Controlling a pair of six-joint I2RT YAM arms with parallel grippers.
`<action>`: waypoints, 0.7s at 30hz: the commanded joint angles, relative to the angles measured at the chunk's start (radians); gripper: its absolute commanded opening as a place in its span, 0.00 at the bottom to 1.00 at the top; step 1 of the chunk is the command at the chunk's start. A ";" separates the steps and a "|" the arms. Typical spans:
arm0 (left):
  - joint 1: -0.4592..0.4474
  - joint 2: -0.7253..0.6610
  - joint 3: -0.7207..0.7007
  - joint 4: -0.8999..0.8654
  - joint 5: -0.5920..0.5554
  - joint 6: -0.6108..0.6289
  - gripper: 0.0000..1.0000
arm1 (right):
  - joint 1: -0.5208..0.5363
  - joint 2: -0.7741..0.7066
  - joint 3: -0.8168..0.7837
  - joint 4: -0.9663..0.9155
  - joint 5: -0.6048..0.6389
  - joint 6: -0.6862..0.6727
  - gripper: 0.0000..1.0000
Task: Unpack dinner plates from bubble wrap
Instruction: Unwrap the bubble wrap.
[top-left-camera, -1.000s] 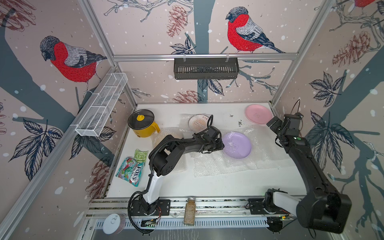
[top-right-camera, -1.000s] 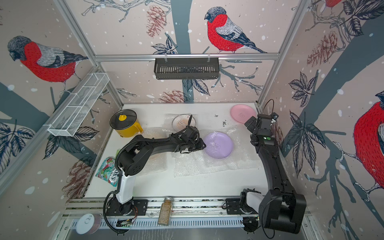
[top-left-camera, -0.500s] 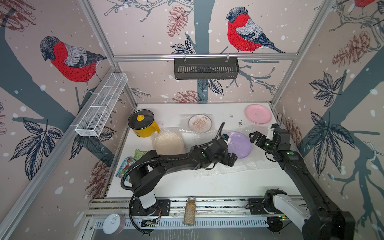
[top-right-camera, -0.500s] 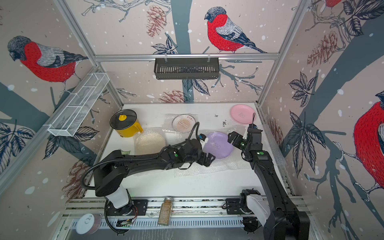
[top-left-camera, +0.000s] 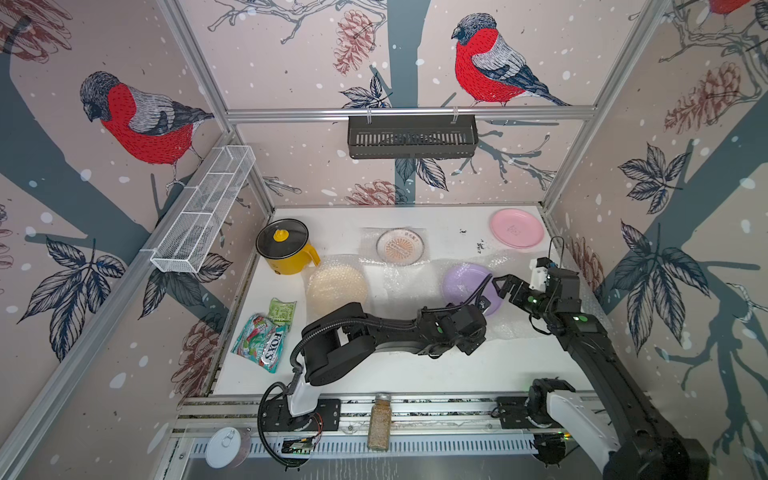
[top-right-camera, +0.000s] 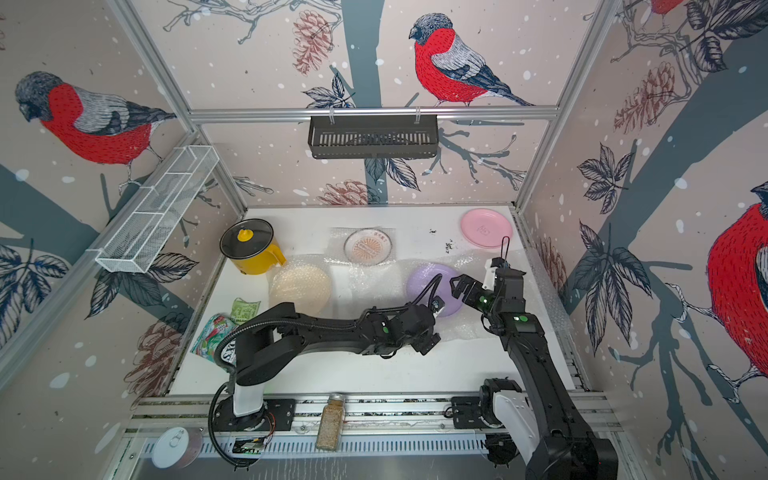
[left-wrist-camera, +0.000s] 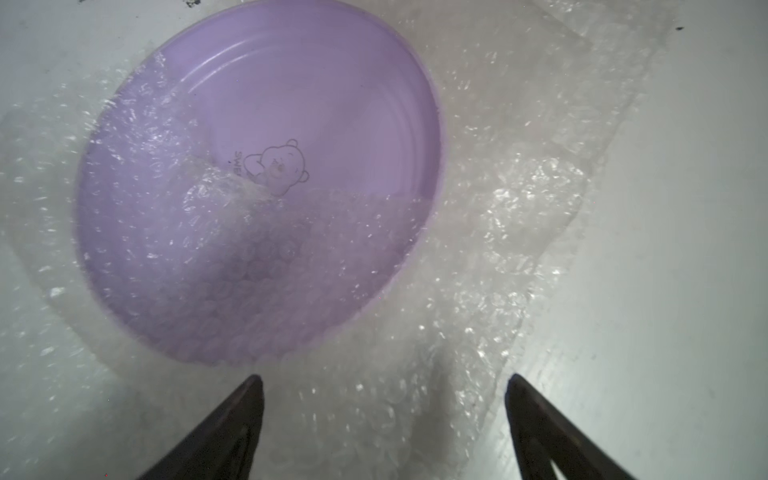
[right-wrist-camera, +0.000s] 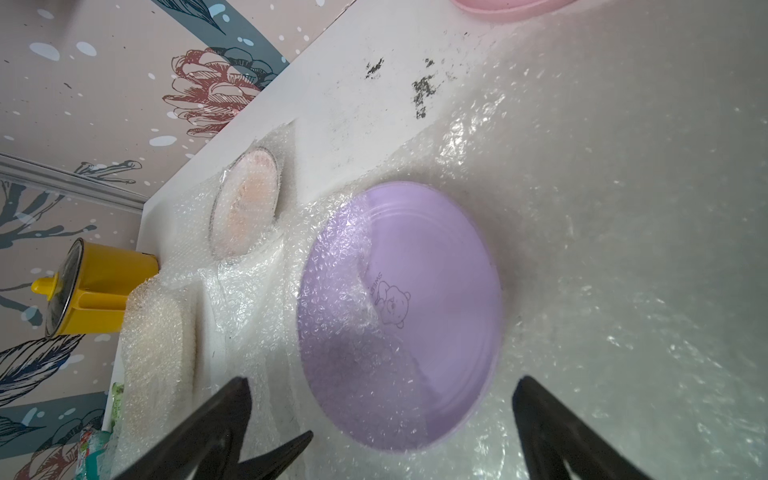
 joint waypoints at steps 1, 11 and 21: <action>-0.002 0.021 0.027 -0.033 -0.122 -0.015 0.81 | -0.001 -0.016 -0.018 0.025 -0.015 0.009 0.99; -0.002 0.042 0.060 -0.061 -0.227 -0.062 0.52 | -0.002 -0.003 -0.029 0.025 -0.019 0.009 0.99; 0.002 0.007 0.073 -0.082 -0.215 -0.137 0.01 | -0.004 0.025 -0.053 0.077 0.005 0.038 0.99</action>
